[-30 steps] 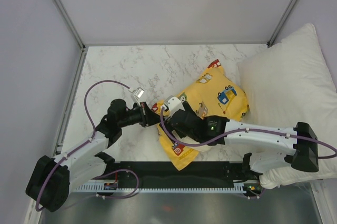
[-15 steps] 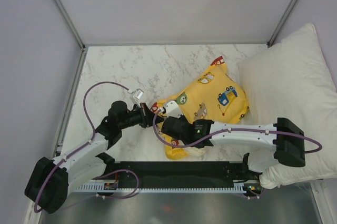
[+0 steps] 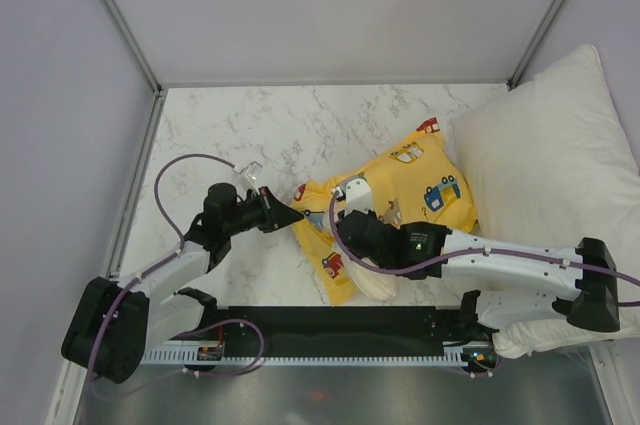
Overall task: Remove the pillowcase from the pillow
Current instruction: Expand the opening of the pillowcase
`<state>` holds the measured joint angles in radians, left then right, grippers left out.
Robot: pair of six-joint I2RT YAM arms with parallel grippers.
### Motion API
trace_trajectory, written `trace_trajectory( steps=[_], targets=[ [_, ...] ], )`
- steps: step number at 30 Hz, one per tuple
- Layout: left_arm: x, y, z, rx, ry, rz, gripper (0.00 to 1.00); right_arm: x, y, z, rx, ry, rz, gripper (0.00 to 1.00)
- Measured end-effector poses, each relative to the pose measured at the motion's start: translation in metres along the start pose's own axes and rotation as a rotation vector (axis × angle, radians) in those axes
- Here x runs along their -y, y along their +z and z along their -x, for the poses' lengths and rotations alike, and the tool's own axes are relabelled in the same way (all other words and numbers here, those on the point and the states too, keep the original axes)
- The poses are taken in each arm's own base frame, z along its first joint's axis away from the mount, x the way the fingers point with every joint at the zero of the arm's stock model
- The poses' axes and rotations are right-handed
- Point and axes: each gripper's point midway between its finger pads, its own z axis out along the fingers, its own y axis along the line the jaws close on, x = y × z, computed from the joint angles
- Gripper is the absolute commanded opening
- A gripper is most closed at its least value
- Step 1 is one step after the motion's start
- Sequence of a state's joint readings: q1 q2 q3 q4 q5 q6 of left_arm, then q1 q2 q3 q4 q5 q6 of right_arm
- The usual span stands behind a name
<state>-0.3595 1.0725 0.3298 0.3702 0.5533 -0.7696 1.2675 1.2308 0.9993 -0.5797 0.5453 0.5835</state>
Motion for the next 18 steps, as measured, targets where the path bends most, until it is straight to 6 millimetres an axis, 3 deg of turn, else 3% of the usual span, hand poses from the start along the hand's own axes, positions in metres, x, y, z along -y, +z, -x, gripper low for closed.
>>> trace_trajectory(
  steps=[9,13,18],
  targets=[
    [0.01,0.006,0.016,-0.026,-0.019,-0.046,0.02,0.004,-0.006,-0.004,-0.002,0.038,0.015,0.0],
    [0.01,0.005,0.031,-0.043,-0.067,-0.089,0.02,0.007,-0.017,0.005,0.028,0.092,0.032,0.0],
    [0.008,0.007,0.034,-0.073,-0.11,-0.125,0.02,0.014,-0.033,0.007,0.032,0.133,0.049,0.0]
  ],
)
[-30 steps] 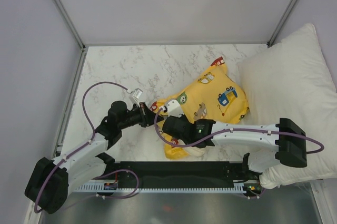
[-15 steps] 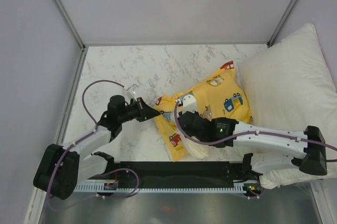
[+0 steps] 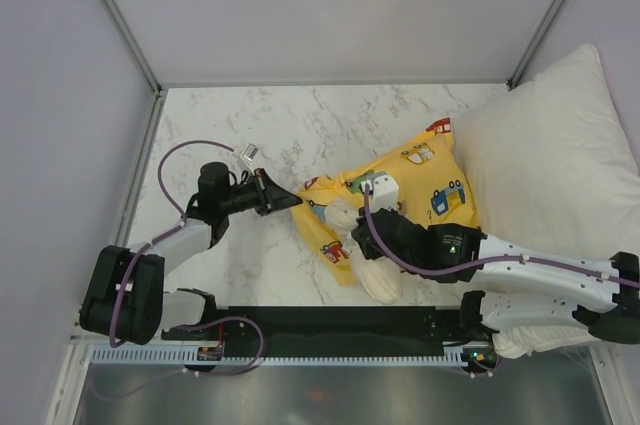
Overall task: Remove the pillowcase from the pillow
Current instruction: Expand the opening of the pillowcase
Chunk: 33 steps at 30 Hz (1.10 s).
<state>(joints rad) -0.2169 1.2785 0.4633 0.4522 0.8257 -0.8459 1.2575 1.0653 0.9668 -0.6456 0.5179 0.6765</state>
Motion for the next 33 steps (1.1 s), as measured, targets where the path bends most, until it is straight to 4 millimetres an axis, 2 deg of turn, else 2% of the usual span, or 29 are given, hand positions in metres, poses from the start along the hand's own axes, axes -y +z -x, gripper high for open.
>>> trace_trajectory(
  steps=[8,12,14,15,17,18,19,21,22,23,25,27,28,30,33],
  targets=[
    [-0.005,0.0,0.01,0.037,0.003,0.014,0.02,0.006,-0.01,-0.002,-0.009,0.009,0.002,0.0],
    [-0.055,-0.018,0.074,0.318,-0.024,0.236,0.02,0.017,-0.034,-0.027,-0.119,-0.05,0.027,0.0],
    [-0.06,-0.024,0.085,0.381,-0.005,0.282,0.02,0.019,-0.04,-0.034,-0.151,-0.063,0.037,0.0],
    [-0.054,-0.024,0.086,0.394,0.024,0.29,0.02,0.018,-0.039,-0.034,-0.156,-0.068,0.038,0.0],
    [-0.033,-0.022,0.082,0.399,0.084,0.28,0.02,0.015,-0.035,-0.035,-0.163,-0.083,0.032,0.0],
    [-0.015,-0.022,0.079,0.401,0.129,0.257,0.04,0.014,-0.032,-0.035,-0.165,-0.095,0.026,0.0],
    [0.006,-0.023,0.077,0.405,0.178,0.223,0.15,0.012,-0.028,-0.034,-0.168,-0.107,0.021,0.0],
    [0.052,-0.028,0.072,0.418,0.268,0.137,0.28,0.007,-0.019,-0.031,-0.166,-0.135,0.005,0.0],
    [0.072,-0.034,0.07,0.429,0.304,0.094,0.42,0.004,-0.014,-0.028,-0.16,-0.15,-0.004,0.0],
    [0.089,-0.039,0.065,0.434,0.337,0.056,0.46,0.0,-0.008,-0.025,-0.156,-0.164,-0.01,0.0],
    [0.111,-0.045,0.053,0.424,0.365,0.001,0.53,-0.006,0.002,-0.019,-0.141,-0.185,-0.022,0.0],
    [0.119,-0.045,0.038,0.389,0.37,-0.027,0.57,-0.011,0.01,-0.015,-0.13,-0.199,-0.031,0.0],
    [0.117,-0.042,0.028,0.362,0.364,-0.03,0.57,-0.012,0.013,-0.012,-0.122,-0.204,-0.037,0.0],
    [0.106,-0.037,0.008,0.306,0.342,-0.02,0.57,-0.016,0.018,-0.007,-0.101,-0.204,-0.042,0.0],
    [0.078,-0.027,-0.031,0.199,0.292,0.031,0.57,-0.021,0.02,0.004,-0.06,-0.188,-0.042,0.0]
  ],
)
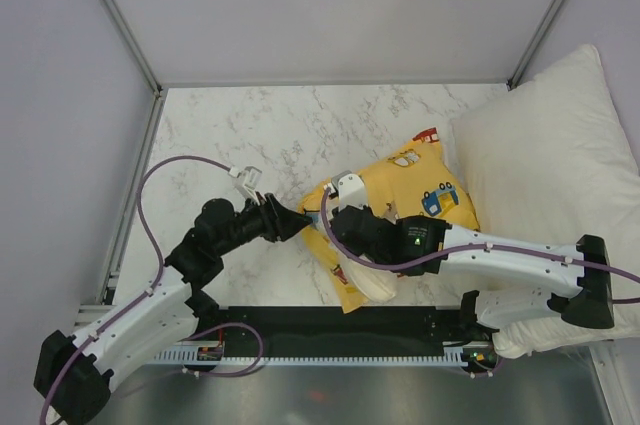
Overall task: Remove the pillowcase from the pillow
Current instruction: Expand the opening of the pillowcase
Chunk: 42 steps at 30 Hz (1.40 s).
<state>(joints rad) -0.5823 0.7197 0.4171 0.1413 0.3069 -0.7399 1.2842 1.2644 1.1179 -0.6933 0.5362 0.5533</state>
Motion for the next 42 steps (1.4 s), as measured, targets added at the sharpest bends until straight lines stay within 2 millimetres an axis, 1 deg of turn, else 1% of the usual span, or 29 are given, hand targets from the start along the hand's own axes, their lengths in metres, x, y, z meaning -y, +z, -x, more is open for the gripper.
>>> trace_trajectory(
  steps=[2,4,8,10,14,16,17,18,20,21,23,24,25,32,35,39,42],
  targets=[
    [-0.007,-0.002,-0.025,-0.056,-0.02,0.015,0.57,-0.001,-0.001,0.009,0.027,0.013,-0.002,0.0],
    [-0.008,-0.003,-0.036,-0.082,-0.031,0.015,0.6,-0.004,0.0,0.017,0.05,0.027,0.0,0.0],
    [-0.002,0.0,-0.039,-0.088,-0.037,-0.009,0.65,-0.012,0.003,0.029,0.077,0.045,0.013,0.0],
    [-0.001,0.004,-0.04,-0.091,-0.044,-0.014,0.66,-0.014,0.006,0.03,0.077,0.044,0.012,0.0],
    [-0.004,0.013,-0.047,-0.113,-0.056,-0.008,0.65,-0.012,0.008,0.029,0.071,0.039,0.004,0.0],
    [-0.005,0.017,-0.05,-0.122,-0.058,-0.009,0.6,-0.01,0.009,0.028,0.064,0.035,-0.002,0.0],
    [-0.004,0.019,-0.051,-0.124,-0.058,-0.012,0.56,-0.01,0.009,0.027,0.061,0.033,-0.004,0.0],
    [-0.003,0.02,-0.051,-0.126,-0.057,-0.018,0.46,-0.009,0.009,0.026,0.058,0.031,-0.007,0.0],
    [-0.002,0.022,-0.053,-0.131,-0.062,-0.027,0.35,-0.008,0.009,0.025,0.055,0.026,-0.01,0.0],
    [-0.001,0.023,-0.054,-0.134,-0.062,-0.031,0.24,-0.007,0.009,0.025,0.054,0.024,-0.012,0.0],
    [0.001,0.025,-0.055,-0.138,-0.062,-0.04,0.15,-0.006,0.009,0.025,0.054,0.019,-0.015,0.0],
    [0.001,0.026,-0.055,-0.139,-0.062,-0.042,0.07,-0.006,0.009,0.025,0.054,0.018,-0.016,0.0],
    [0.001,0.027,-0.055,-0.137,-0.061,-0.047,0.03,-0.006,0.008,0.025,0.055,0.016,-0.015,0.0],
    [0.007,0.03,-0.053,-0.126,-0.055,-0.072,0.02,-0.002,0.002,0.027,0.065,0.016,-0.01,0.0],
    [0.01,0.029,-0.051,-0.119,-0.053,-0.078,0.02,0.002,-0.005,0.028,0.07,0.02,-0.004,0.0],
    [0.012,0.026,-0.044,-0.106,-0.051,-0.094,0.02,0.002,-0.017,0.03,0.08,0.036,0.038,0.0],
    [0.008,0.024,-0.037,-0.107,-0.067,-0.111,0.02,-0.001,-0.023,0.028,0.082,0.047,0.084,0.0]
  ],
)
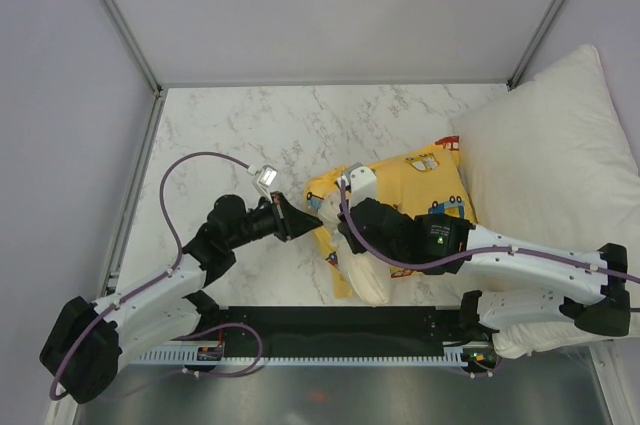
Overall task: Remove the pillowcase from the pillow
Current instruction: Expand the opening of the pillowcase
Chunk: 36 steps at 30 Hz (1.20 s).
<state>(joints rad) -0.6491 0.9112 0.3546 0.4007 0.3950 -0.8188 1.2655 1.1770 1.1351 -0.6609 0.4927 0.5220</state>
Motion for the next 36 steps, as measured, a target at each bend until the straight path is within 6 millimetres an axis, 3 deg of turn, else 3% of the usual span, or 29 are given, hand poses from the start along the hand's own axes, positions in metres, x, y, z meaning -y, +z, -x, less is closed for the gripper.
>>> trace_trajectory(
  steps=[10,23,27,29,31,36],
  targets=[
    [-0.02,0.004,0.008,-0.154,-0.14,-0.032,0.02,-0.008,0.009,-0.021,-0.023,-0.004,0.07,0.0],
    [-0.047,0.017,0.033,-0.231,-0.301,-0.031,0.02,-0.015,-0.003,-0.039,-0.023,0.002,0.196,0.0],
    [-0.091,0.022,0.112,0.059,-0.247,0.13,0.02,-0.036,-0.036,-0.097,-0.247,-0.062,0.379,0.0],
    [-0.097,0.019,0.135,0.142,-0.221,0.161,0.02,-0.041,-0.047,-0.12,-0.339,-0.082,0.433,0.0],
    [-0.096,0.019,0.142,0.171,-0.204,0.165,0.02,-0.042,-0.05,-0.127,-0.371,-0.082,0.448,0.0],
    [-0.08,0.014,0.142,0.178,-0.142,0.17,0.02,-0.04,-0.048,-0.119,-0.344,-0.072,0.427,0.0]
  ],
)
